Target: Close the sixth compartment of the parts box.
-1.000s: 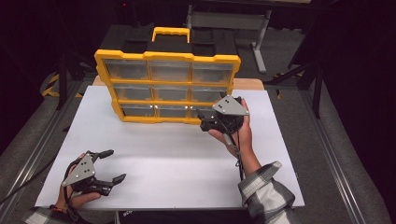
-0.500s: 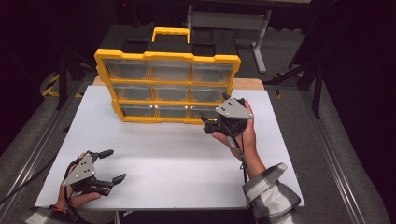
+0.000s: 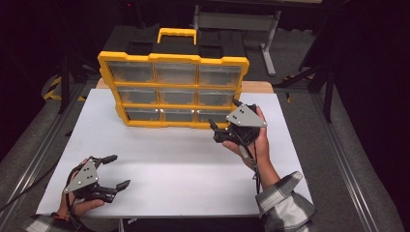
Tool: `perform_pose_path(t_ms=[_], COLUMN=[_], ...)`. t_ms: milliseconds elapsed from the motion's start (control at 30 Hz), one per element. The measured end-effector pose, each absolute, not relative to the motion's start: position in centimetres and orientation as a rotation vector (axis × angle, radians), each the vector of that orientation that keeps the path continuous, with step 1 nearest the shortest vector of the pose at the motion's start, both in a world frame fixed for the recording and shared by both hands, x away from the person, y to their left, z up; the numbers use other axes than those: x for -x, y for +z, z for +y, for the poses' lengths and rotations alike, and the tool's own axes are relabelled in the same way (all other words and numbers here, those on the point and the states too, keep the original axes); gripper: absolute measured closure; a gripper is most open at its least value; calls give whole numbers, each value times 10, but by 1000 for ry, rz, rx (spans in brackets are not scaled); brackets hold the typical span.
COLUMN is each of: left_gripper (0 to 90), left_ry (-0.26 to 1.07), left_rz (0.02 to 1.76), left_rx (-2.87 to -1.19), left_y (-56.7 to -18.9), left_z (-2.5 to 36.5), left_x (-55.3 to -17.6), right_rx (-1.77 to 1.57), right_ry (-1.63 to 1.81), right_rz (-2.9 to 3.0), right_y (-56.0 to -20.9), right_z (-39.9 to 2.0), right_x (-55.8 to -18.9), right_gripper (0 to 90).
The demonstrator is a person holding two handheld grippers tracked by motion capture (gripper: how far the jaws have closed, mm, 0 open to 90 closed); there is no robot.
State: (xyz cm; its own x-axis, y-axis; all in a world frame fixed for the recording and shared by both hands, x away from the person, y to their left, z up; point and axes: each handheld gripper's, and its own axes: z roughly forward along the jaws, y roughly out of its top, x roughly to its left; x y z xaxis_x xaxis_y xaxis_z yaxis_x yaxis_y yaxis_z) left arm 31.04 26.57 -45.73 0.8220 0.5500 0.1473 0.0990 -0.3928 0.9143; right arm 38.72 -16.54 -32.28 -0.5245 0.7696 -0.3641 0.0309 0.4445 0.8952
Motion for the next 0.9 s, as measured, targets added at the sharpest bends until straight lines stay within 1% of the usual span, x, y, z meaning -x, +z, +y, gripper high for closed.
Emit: perform_pose_path(t_ms=[900], left_gripper=[101], left_ry=[530], left_rz=[487], left_rx=[-1933], left_y=[-457], left_z=[266], left_x=[-310], right_rx=[-649], right_ry=[1143], right_rz=[1884], right_y=[-325], right_z=[-173], right_x=[-369], right_gripper=[98])
